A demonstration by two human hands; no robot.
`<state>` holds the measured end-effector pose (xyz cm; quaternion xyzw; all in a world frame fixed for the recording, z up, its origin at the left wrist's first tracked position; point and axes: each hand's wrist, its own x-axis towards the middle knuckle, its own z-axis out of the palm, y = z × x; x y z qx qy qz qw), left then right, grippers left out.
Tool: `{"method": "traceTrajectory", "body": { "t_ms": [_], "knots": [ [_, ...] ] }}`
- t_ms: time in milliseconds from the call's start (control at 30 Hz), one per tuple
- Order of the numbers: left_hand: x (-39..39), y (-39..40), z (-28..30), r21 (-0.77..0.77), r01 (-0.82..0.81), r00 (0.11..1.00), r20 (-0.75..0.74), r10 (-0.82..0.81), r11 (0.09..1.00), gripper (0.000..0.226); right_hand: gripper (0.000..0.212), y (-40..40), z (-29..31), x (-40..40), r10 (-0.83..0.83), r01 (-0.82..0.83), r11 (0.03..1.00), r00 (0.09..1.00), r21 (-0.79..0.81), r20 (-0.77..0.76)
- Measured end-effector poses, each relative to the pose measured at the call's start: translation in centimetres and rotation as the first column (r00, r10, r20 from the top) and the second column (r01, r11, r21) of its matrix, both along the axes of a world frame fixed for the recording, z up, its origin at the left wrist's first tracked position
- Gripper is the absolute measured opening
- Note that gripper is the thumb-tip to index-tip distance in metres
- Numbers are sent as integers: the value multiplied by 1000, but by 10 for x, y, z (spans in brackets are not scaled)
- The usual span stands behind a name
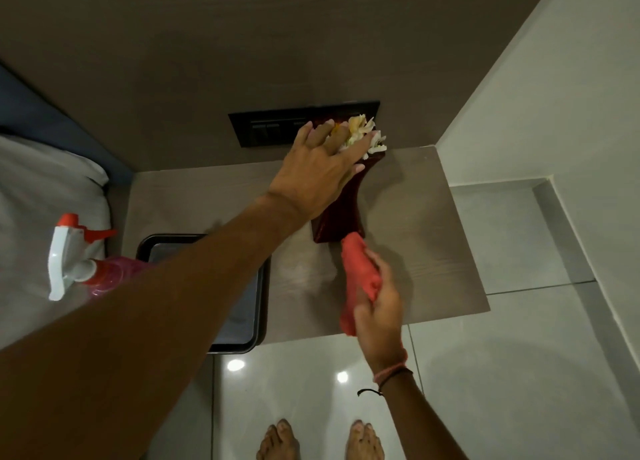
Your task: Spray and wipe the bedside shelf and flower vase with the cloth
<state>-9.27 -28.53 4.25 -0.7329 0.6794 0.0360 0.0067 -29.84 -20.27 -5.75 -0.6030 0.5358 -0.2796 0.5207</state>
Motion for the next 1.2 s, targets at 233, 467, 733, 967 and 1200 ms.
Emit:
{"method": "traceTrajectory", "body": {
  "t_ms": [233,467,733,967,1200],
  "knots": [
    [-32,42,-21,-56,12,999,38,-10,998,55,39,-15,12,-37,-494,176,695,822,697,285],
    [-32,59,-10,-134,8,999,-33,-12,991,64,51,8,12,-38,-431,86,585,876,806,219],
    [-5,189,-35,232,-687,138,-889,437,689,47,40,22,21,31,-290,-157,514,893,843,343],
    [27,222,-76,486,-736,-148,-795,589,472,70,32,28,6,131,-14,-82,718,991,692,132],
    [44,211,-91,340,-799,179,-653,736,497,61,26,30,-2,157,328,-224,907,907,357,-264]
  ]
}}
